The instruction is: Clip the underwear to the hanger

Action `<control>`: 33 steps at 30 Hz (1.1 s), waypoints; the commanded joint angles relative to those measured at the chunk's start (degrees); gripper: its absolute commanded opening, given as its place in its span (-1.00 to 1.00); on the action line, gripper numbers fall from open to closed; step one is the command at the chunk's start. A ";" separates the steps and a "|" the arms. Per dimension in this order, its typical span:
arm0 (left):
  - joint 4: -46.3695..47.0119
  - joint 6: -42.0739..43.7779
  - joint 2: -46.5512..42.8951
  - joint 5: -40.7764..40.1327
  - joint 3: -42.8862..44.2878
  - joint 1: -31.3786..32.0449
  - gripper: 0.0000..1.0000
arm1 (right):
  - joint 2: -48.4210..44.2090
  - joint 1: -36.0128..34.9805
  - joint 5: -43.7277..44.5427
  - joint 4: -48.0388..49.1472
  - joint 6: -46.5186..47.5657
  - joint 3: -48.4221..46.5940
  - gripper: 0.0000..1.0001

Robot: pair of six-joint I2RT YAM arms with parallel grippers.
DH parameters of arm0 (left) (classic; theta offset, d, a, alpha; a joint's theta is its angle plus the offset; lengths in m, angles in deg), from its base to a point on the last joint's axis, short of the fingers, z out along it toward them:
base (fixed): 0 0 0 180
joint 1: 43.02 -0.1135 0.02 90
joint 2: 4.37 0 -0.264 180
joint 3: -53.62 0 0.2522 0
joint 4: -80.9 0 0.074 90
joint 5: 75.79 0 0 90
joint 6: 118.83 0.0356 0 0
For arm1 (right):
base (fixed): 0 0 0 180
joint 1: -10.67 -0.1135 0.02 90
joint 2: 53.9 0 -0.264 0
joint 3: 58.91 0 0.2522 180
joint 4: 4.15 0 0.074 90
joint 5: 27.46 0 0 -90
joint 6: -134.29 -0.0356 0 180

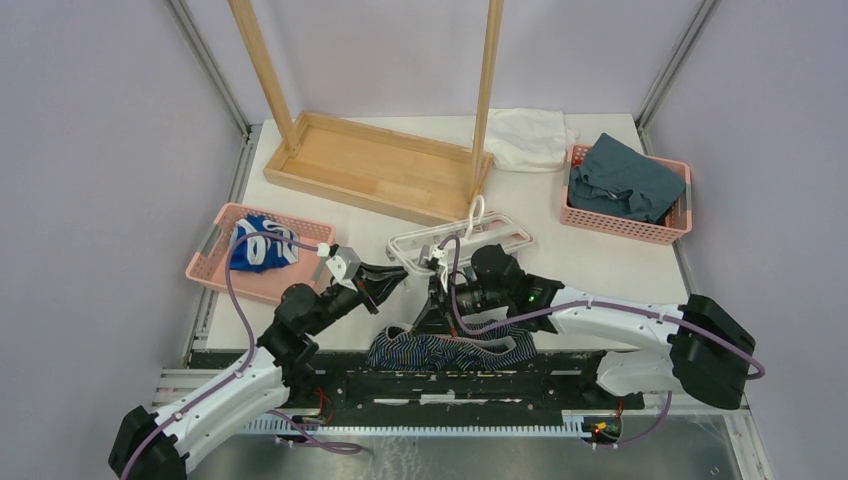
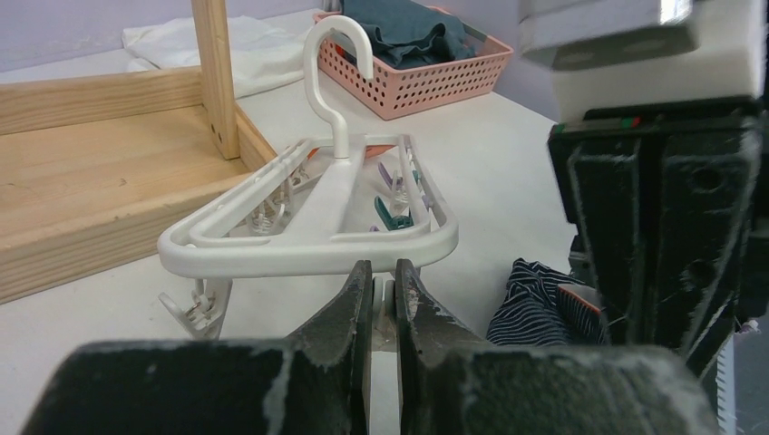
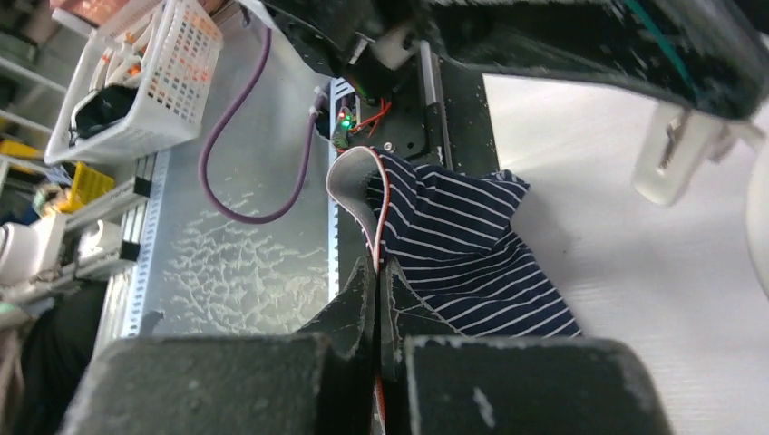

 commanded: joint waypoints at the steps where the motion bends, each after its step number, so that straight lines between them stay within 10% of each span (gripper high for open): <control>1: 3.72 -0.89 0.25 -0.58 3.13 0.18 -0.94 | 3.44 0.83 5.74 6.16 -9.74 3.62 -0.99; 10: 2.19 -0.60 -0.27 -3.56 3.40 0.13 -0.94 | 10.88 2.23 28.90 2.53 -2.91 6.94 -0.82; 19: 2.34 -0.62 0.53 -2.91 3.47 0.12 -0.94 | 4.18 2.31 27.12 5.62 1.48 9.02 0.10; 33: 1.73 -0.55 -0.77 -2.98 3.27 0.13 -0.94 | 3.94 1.59 28.91 3.40 -0.02 10.46 0.83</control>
